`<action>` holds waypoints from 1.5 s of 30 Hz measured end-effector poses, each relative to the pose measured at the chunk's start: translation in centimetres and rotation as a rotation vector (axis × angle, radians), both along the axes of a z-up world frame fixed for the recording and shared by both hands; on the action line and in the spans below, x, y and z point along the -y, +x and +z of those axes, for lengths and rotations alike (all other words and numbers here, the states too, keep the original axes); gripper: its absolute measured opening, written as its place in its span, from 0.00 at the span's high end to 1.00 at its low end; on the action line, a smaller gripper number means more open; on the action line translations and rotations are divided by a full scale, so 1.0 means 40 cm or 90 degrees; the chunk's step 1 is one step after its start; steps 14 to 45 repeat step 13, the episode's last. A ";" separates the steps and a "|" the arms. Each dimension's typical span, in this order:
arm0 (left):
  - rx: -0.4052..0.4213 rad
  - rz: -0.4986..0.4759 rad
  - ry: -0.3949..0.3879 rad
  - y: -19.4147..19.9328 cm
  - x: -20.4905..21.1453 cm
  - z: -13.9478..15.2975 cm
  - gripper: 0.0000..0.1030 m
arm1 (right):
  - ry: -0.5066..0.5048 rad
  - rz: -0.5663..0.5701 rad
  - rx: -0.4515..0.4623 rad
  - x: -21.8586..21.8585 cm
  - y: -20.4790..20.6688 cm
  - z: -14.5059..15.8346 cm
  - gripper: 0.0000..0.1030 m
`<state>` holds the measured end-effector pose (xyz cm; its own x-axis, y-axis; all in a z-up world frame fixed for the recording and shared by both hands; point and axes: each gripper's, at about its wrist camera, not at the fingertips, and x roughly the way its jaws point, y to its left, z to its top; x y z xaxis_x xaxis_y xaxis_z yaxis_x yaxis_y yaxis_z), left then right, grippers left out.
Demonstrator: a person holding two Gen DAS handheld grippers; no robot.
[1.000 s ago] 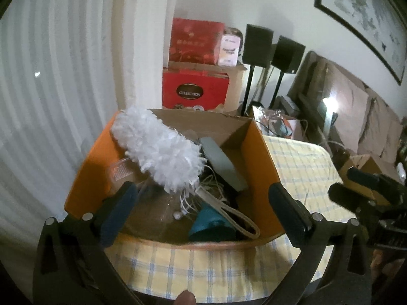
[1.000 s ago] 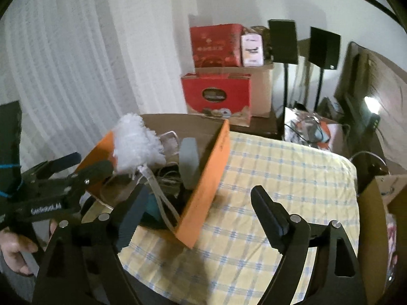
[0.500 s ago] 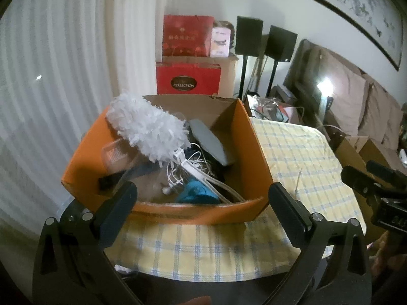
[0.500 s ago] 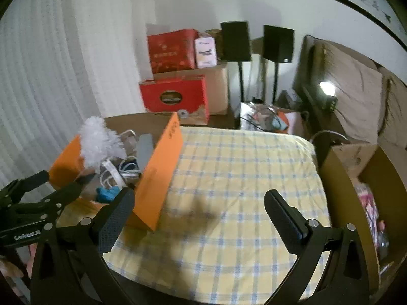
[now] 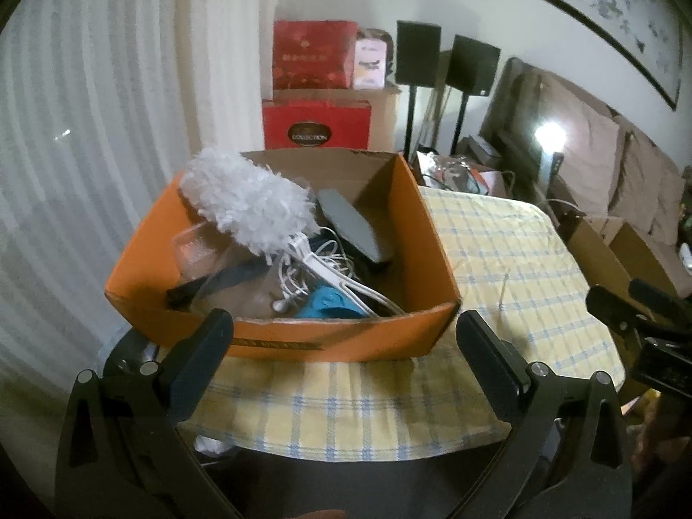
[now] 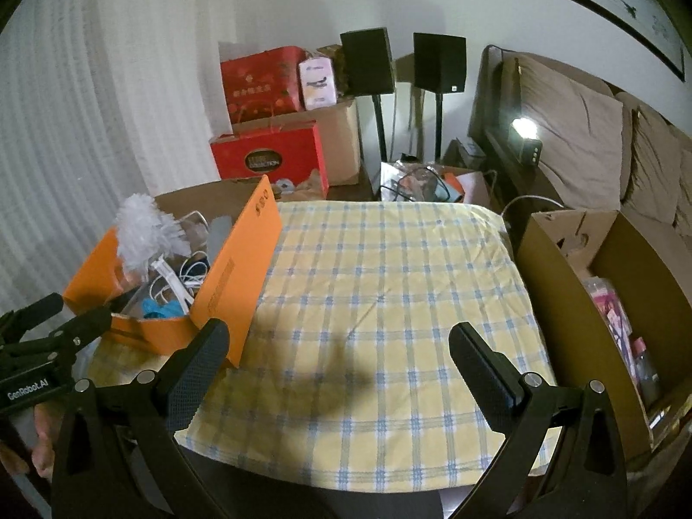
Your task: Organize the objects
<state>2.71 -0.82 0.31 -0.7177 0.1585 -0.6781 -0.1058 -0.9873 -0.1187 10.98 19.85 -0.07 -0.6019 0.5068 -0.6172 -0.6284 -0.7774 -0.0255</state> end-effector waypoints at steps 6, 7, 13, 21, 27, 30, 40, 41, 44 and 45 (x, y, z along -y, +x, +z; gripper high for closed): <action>0.002 -0.012 -0.004 0.008 -0.019 -0.005 0.00 | 0.002 -0.008 0.007 0.001 0.007 -0.001 0.00; 0.003 -0.014 -0.004 0.009 -0.021 -0.005 0.00 | 0.002 -0.009 0.007 0.000 0.008 -0.001 0.00; 0.003 -0.019 -0.001 0.011 -0.027 -0.005 0.00 | 0.009 -0.016 0.008 -0.001 0.012 0.003 0.00; 0.003 -0.019 -0.001 0.011 -0.027 -0.005 0.00 | 0.009 -0.016 0.008 -0.001 0.012 0.003 0.00; 0.003 -0.019 -0.001 0.011 -0.027 -0.005 0.00 | 0.009 -0.016 0.008 -0.001 0.012 0.003 0.00; 0.003 -0.019 -0.001 0.011 -0.027 -0.005 0.00 | 0.009 -0.016 0.008 -0.001 0.012 0.003 0.00; 0.003 -0.019 -0.001 0.011 -0.027 -0.005 0.00 | 0.009 -0.016 0.008 -0.001 0.012 0.003 0.00; 0.003 -0.019 -0.001 0.011 -0.027 -0.005 0.00 | 0.009 -0.016 0.008 -0.001 0.012 0.003 0.00; 0.003 -0.019 -0.001 0.011 -0.027 -0.005 0.00 | 0.009 -0.016 0.008 -0.001 0.012 0.003 0.00; 0.003 -0.019 -0.001 0.011 -0.027 -0.005 0.00 | 0.009 -0.016 0.008 -0.001 0.012 0.003 0.00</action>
